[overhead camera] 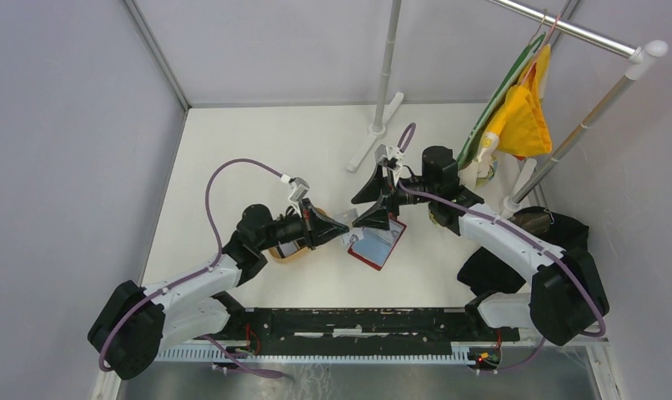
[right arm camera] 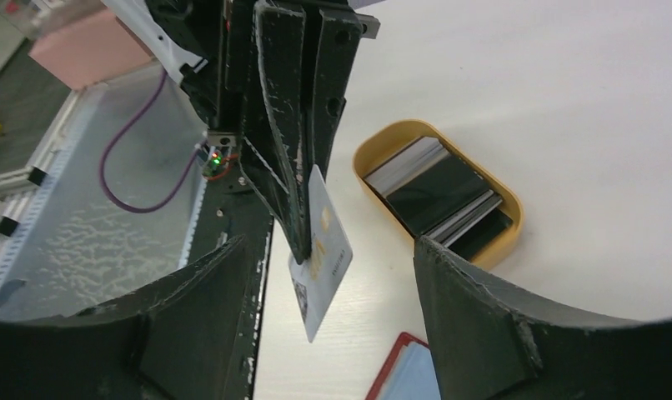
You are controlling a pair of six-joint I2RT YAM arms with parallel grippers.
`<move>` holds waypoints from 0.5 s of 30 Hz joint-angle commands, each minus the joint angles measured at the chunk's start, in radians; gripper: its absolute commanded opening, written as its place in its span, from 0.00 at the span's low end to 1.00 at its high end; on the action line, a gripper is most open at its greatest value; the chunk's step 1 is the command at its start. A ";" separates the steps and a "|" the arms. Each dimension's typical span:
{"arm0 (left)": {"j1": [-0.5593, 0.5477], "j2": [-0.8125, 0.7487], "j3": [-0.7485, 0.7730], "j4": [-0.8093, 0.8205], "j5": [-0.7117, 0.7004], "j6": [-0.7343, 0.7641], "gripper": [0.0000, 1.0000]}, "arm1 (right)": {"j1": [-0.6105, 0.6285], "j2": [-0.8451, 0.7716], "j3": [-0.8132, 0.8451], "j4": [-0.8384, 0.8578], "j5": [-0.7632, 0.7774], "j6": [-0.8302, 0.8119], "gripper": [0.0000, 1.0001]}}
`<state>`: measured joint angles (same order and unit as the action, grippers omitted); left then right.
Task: Put the credit cards into the card holder
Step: Insert the credit card into the card holder.
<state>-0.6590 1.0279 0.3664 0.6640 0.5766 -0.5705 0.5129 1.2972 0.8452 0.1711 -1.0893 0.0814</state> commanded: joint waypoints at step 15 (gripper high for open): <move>-0.007 0.021 0.063 0.110 -0.034 0.028 0.02 | -0.001 0.039 -0.023 0.280 -0.107 0.258 0.17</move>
<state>-0.6632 1.0424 0.3878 0.7143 0.5522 -0.5709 0.5129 1.3399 0.8074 0.3935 -1.1595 0.3328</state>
